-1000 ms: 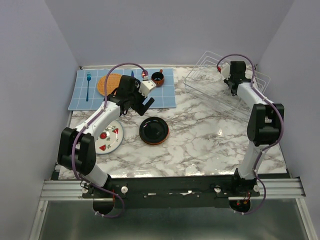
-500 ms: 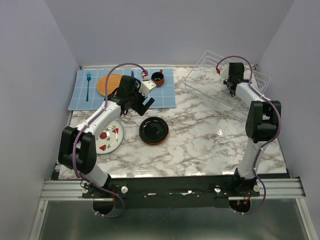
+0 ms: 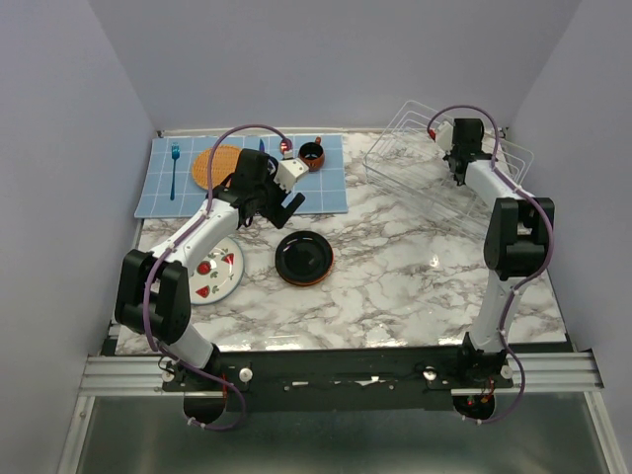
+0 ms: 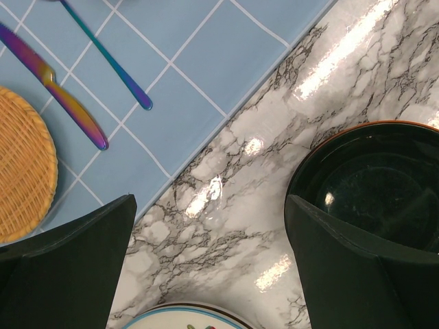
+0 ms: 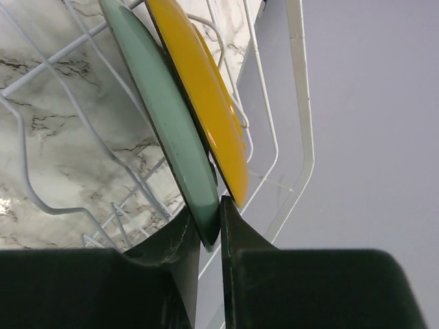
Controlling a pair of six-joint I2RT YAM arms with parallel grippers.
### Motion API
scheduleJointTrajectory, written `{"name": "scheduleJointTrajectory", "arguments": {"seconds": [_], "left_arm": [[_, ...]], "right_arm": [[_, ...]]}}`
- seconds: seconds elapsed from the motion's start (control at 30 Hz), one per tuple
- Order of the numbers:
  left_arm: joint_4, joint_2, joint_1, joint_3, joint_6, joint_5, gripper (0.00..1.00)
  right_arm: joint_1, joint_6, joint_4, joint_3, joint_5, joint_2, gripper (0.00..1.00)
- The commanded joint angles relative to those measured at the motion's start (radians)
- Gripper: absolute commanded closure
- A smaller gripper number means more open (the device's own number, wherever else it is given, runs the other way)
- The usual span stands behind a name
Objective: Unload the plates from the dish rack
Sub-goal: Unload the plate from the dish rack.
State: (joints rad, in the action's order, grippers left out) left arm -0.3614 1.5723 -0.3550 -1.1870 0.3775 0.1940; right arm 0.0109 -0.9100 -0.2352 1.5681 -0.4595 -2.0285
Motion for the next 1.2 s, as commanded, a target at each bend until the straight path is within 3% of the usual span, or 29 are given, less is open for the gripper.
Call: {"name": "scheduleJointTrajectory", "arguments": {"seconds": [0.0,0.27,1.17], "left_arm": [[0.002,0.012,-0.004,-0.006,0.011,-0.016,0.01],[0.002,0.009,-0.004,-0.005,0.006,-0.015,0.01],[0.001,0.034,-0.004,-0.019,0.001,-0.004,0.01]], "right_arm": [[-0.006,0.011,0.034,-0.016,-0.010,-0.032,0.88],[-0.006,0.014,0.033,-0.036,-0.008,0.010,0.98],[-0.006,0.091,-0.220,0.013,0.079,0.344,0.99]]}}
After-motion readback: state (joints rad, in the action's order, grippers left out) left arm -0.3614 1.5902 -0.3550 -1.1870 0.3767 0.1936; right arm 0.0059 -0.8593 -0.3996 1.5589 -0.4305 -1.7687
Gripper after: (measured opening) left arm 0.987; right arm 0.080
